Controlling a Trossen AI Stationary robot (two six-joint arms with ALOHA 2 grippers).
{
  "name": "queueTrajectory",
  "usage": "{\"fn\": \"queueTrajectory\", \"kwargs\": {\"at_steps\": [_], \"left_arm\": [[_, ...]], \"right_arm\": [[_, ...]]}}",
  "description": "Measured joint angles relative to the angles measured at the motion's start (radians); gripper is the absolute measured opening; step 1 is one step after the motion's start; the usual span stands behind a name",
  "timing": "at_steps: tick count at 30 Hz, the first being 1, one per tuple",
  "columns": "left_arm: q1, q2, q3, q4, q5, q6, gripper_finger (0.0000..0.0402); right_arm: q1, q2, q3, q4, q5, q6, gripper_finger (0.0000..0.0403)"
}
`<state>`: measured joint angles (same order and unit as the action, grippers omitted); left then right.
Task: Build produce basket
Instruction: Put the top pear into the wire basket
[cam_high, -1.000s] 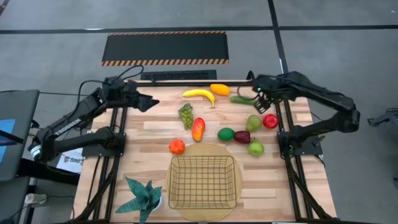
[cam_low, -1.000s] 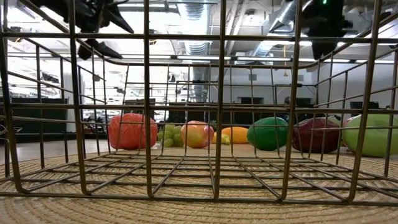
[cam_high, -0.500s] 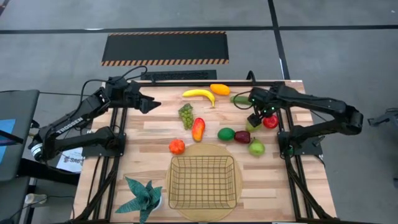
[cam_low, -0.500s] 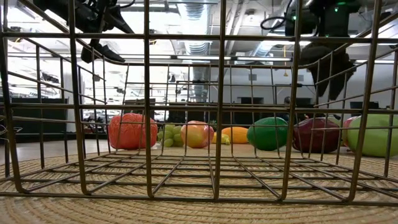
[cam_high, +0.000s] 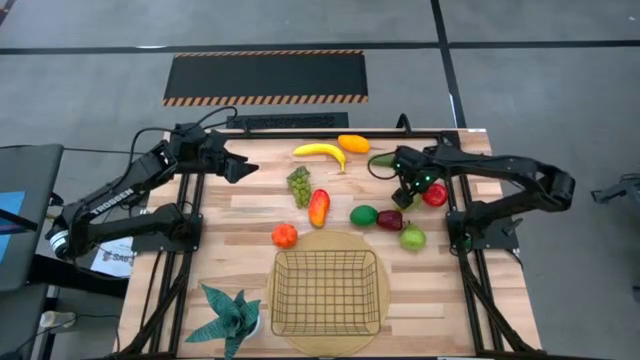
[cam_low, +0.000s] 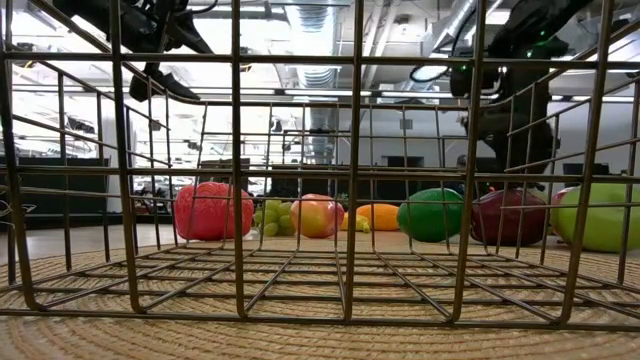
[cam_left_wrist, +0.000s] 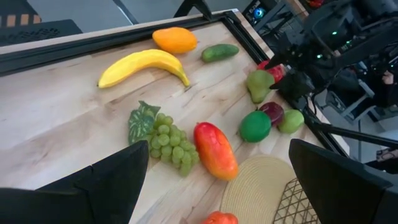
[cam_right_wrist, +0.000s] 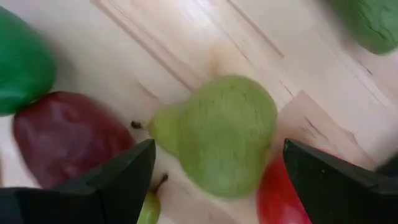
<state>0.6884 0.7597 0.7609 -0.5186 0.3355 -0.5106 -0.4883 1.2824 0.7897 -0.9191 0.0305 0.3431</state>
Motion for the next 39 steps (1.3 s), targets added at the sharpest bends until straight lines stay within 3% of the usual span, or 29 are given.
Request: {"fn": "queueTrajectory", "kwargs": {"at_steps": [8,21,29,39], "left_arm": [[0.000,0.000,0.000,0.000,-0.017,-0.002,0.0374],[0.001,0.000,0.000,0.000,-0.066,-0.005,0.0374],[0.001,0.000,0.000,0.000,-0.081,-0.010,0.0374],[0.000,0.000,0.000,0.000,-0.053,-0.032,0.0374]], "right_arm": [[0.000,0.075,-0.030,0.045,0.000,-0.007,0.0357],[-0.010,0.042,-0.034,0.058,-0.002,-0.014,0.0211],[-0.045,-0.029,0.052,0.032,-0.002,-0.004,0.0210],[0.056,-0.023,0.369,0.051,-0.004,-0.070,0.0216]]}}
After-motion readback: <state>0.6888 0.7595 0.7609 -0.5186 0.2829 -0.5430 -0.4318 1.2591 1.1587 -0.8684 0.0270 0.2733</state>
